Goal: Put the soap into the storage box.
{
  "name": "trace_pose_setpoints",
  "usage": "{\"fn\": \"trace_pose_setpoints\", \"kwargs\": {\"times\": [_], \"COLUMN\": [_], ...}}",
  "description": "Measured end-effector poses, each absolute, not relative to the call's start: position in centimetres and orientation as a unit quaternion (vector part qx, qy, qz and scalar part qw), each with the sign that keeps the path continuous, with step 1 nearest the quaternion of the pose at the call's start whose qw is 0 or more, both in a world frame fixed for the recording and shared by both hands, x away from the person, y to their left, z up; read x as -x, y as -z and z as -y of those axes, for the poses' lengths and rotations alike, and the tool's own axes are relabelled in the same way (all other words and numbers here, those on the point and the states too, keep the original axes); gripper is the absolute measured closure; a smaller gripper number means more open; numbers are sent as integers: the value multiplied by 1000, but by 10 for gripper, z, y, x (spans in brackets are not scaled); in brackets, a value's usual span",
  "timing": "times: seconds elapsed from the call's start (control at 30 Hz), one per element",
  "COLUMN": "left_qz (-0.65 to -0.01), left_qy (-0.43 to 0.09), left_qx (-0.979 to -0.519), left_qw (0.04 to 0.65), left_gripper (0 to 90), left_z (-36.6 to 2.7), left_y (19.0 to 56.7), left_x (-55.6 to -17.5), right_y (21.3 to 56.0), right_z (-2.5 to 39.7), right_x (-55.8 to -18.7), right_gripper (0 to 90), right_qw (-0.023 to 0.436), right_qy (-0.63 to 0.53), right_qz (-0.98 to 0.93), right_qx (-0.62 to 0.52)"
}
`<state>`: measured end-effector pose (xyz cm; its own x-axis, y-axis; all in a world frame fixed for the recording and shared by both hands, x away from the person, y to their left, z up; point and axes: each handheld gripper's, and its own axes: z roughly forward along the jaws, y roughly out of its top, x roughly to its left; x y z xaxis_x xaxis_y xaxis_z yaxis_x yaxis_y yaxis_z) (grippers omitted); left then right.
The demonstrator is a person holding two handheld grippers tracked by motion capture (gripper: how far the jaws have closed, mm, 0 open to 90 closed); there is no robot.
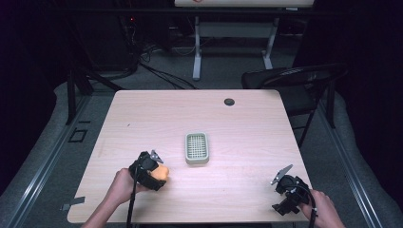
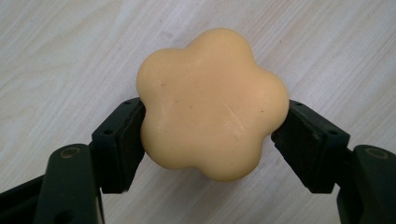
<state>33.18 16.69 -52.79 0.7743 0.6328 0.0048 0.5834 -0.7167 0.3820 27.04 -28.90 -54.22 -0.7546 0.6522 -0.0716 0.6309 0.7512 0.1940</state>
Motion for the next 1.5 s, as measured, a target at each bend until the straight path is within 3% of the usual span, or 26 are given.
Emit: {"fn": "trace_pose_setpoints", "kwargs": {"times": [1.5], "left_qz": [-311], "left_qy": [-65], "left_qx": [-928], "left_qw": [195], "left_gripper": [282], "left_z": [-141], "left_y": [498], "left_x": [-361], "right_y": [542], "right_z": [291], "right_x": [-270], "right_gripper": [158], "right_qw": [61], "right_qy": [-74], "right_qz": [-934], "right_qx": [-344]}}
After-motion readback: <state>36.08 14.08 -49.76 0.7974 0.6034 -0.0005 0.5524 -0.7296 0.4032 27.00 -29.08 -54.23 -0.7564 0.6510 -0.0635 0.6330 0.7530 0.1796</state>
